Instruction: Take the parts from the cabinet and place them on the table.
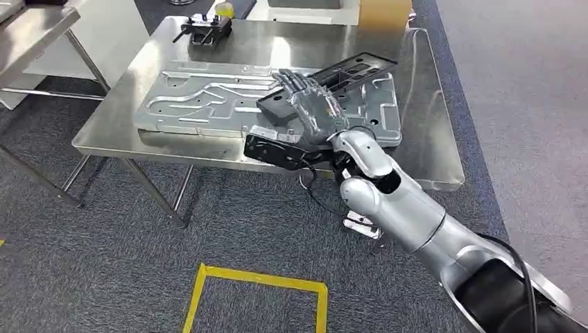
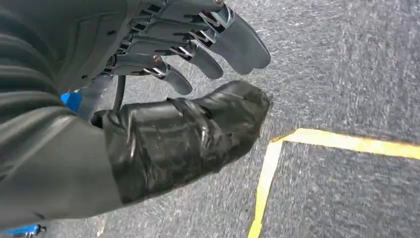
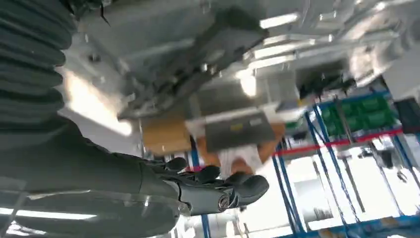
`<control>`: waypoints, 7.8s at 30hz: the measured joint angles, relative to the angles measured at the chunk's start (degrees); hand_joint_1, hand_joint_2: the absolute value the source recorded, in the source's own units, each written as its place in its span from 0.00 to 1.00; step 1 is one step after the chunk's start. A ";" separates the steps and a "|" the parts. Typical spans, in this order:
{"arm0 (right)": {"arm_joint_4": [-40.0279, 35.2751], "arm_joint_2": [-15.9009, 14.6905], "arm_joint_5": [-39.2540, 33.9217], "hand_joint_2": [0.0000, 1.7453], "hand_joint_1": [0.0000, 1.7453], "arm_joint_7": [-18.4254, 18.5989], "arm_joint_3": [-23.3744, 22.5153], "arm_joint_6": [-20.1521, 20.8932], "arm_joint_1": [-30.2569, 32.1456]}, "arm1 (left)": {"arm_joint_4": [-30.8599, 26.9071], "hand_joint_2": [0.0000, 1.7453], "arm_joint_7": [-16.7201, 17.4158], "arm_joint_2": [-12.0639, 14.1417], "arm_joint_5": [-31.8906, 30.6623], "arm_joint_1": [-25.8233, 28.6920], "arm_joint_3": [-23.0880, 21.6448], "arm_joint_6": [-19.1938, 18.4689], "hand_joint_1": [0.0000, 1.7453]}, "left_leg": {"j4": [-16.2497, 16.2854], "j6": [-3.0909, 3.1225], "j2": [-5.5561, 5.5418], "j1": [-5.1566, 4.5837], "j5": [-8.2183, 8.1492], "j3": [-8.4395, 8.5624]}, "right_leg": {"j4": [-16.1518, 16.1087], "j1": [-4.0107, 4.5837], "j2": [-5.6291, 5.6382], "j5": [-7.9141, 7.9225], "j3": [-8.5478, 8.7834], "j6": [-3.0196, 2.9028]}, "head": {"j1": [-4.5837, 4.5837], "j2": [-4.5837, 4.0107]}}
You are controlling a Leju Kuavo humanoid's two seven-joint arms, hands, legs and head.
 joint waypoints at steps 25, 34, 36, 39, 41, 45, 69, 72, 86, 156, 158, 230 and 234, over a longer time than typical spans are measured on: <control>-2.23 -2.06 -8.19 0.00 0.00 7.28 -0.52 -3.50 20.36 | -0.33 0.00 1.88 -4.24 -2.67 0.28 -3.12 -0.02 0.00 | 4.68 -5.89 0.84 3.79 -7.16 5.44 | -0.30 -3.43 -0.55 4.24 -3.93 1.85 | 0.07 0.00; -1.31 -1.97 -9.00 0.00 0.00 6.84 -0.55 -4.48 21.15 | -0.50 0.00 1.92 -4.98 -3.23 0.37 -3.61 -0.02 0.00 | 4.59 -2.65 -0.09 2.90 -8.58 4.90 | 1.17 -3.99 -0.60 3.24 -5.12 3.71 | 0.92 0.00; -1.27 -2.01 -9.76 0.00 0.00 7.45 -0.55 -4.72 21.54 | -0.55 0.00 2.01 -4.98 -2.97 0.39 -3.61 -0.02 0.00 | 4.59 -2.50 -0.09 2.86 -8.47 4.77 | 0.59 -3.71 -0.52 3.86 -4.92 3.47 | 1.07 0.00; -1.31 -2.47 -11.60 0.00 0.00 8.98 -0.70 -5.85 23.61 | -0.72 0.00 2.14 -4.98 -2.36 0.48 -3.61 -0.02 0.00 | 4.63 -2.37 -0.14 2.39 -8.53 4.84 | 0.35 -3.64 -0.46 5.79 -5.05 1.16 | 1.03 0.00; -1.31 -3.13 -13.07 0.00 0.00 10.29 -1.03 -7.37 25.61 | -0.72 0.00 2.32 -4.98 -1.92 0.57 -3.61 -0.02 0.00 | 4.63 -2.06 -0.15 2.27 -8.74 4.89 | 0.40 -3.68 -0.50 5.61 -5.00 1.61 | 1.01 0.00; -1.42 -5.43 -17.93 0.00 0.00 12.11 -1.97 -12.62 30.53 | -0.72 0.00 2.80 -4.96 -0.61 0.65 -3.61 -0.02 0.00 | 4.64 -2.03 -0.13 2.18 -9.20 5.07 | 0.52 -3.72 -0.50 4.93 -4.89 3.70 | 0.98 0.00; 29.47 -13.66 -71.55 0.00 0.00 -4.66 -7.76 -19.51 48.49 | -0.74 0.00 3.89 -4.98 -0.11 0.77 -3.61 -0.02 0.00 | 3.04 -2.44 0.00 1.94 -10.17 7.21 | 0.76 -3.75 -0.42 3.24 -3.55 4.85 | 0.98 0.00; 34.60 -11.68 -77.17 0.00 0.00 -4.66 -9.92 -15.78 47.90 | -0.72 0.00 3.61 -4.90 -0.22 0.81 -3.61 -0.02 0.00 | 3.29 -2.06 -0.04 1.77 -10.35 7.13 | 0.86 -4.03 -0.46 3.26 -3.58 5.17 | 0.94 0.00; 47.04 -7.06 -86.02 0.00 0.00 4.50 -16.74 -7.28 46.59 | -2.14 0.00 3.54 -3.87 -1.44 0.86 -3.61 -0.02 0.00 | 3.35 -2.21 -0.06 2.13 -9.40 6.96 | 3.87 -3.50 -0.06 -0.84 -1.69 4.94 | 1.75 0.00; 52.61 5.59 -95.55 0.00 0.00 2.49 -19.91 6.99 46.07 | -10.78 0.00 31.19 -9.81 -33.42 1.22 -4.39 -9.31 0.00 | 17.87 -2.60 0.36 0.40 -16.50 -3.76 | 1.24 0.17 -0.31 -1.38 0.86 -1.85 | -0.48 0.00; 52.68 5.33 -95.58 0.00 0.00 1.31 -19.87 8.38 46.08 | -10.78 0.00 31.52 -9.86 -34.54 1.19 -4.41 -9.38 0.00 | 22.59 -2.64 0.36 0.32 -15.30 -3.40 | 1.67 0.46 -0.51 -0.02 -1.32 -1.84 | -0.50 0.00; 53.24 0.24 -95.75 0.00 0.00 -1.40 -15.67 14.10 45.39 | -11.13 0.00 30.88 -11.32 -36.37 1.24 -4.44 -10.18 0.00 | 5.49 -3.89 1.05 2.18 -6.44 1.99 | 1.35 -1.93 -7.10 -2.35 2.06 1.59 | 0.00 0.00; 53.22 0.30 -95.75 0.00 0.00 -1.55 -15.67 14.14 45.47 | -11.13 0.00 30.77 -11.34 -36.37 1.08 -4.44 -10.16 0.00 | 5.38 -3.10 -0.84 1.48 -5.51 0.60 | 16.36 -1.93 -1.44 -12.74 -3.74 1.30 | 0.68 0.00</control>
